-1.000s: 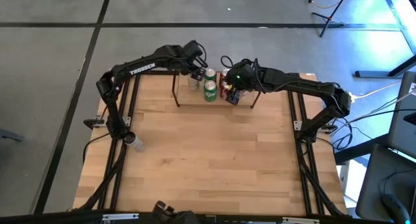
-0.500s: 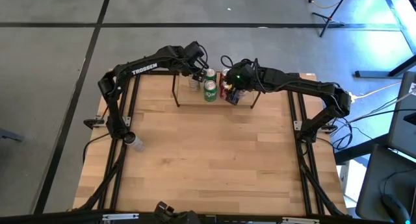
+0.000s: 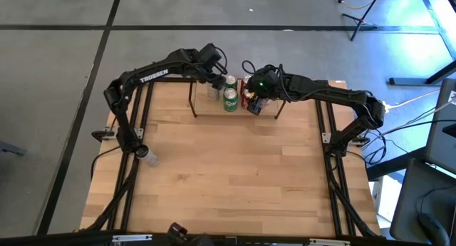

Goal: Place canned beverage on shelf
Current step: Put the white yellow soda can on the shelf, then put the white yellow soda can on the shelf aligned with the other white yellow soda can

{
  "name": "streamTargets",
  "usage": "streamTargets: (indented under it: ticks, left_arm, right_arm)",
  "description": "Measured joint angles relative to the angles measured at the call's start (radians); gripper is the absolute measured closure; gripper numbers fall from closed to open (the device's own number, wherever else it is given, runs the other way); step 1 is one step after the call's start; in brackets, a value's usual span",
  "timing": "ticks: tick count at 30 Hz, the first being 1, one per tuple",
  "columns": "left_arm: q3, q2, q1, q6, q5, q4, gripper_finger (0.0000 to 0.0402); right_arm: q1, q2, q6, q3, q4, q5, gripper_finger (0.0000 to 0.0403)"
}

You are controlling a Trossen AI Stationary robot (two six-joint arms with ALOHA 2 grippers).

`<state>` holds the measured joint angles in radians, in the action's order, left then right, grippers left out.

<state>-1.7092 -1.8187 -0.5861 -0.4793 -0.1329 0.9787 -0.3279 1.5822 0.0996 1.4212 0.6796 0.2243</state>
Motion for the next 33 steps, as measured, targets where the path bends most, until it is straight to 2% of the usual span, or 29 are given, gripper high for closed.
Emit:
streamTargets:
  ticks: [5, 9, 14, 20, 28, 33]
  left_arm:
    - [0.0, 0.078, -0.004, 0.021, 0.01, 0.021, 0.0054]
    - [0.0, 0.159, 0.004, 0.091, 0.059, 0.037, 0.0053]
    - [0.0, 0.24, 0.032, 0.052, 0.076, 0.05, 0.0053]
    - [0.0, 0.313, 0.088, 0.075, 0.191, 0.144, 0.0053]
    - [0.0, 0.421, 0.239, 0.076, 0.129, 0.371, 0.0053]
    - [0.0, 0.48, 0.318, 0.014, 0.087, 0.491, 0.0053]
  right_arm:
    - [0.0, 0.0, 0.0, 0.0, 0.0, 0.0, 0.0091]
    - [0.0, 0.0, 0.009, 0.0, 0.0, 0.0, 0.0091]
    - [0.0, 0.0, 0.004, 0.0, 0.001, 0.0, 0.0091]
    - [0.0, 0.0, -0.017, 0.0, 0.012, -0.046, 0.0091]
    - [0.0, 0.0, 0.02, 0.0, 0.054, -0.06, 0.0091]
    - [0.0, 0.0, 0.088, 0.0, 0.061, -0.06, 0.0091]
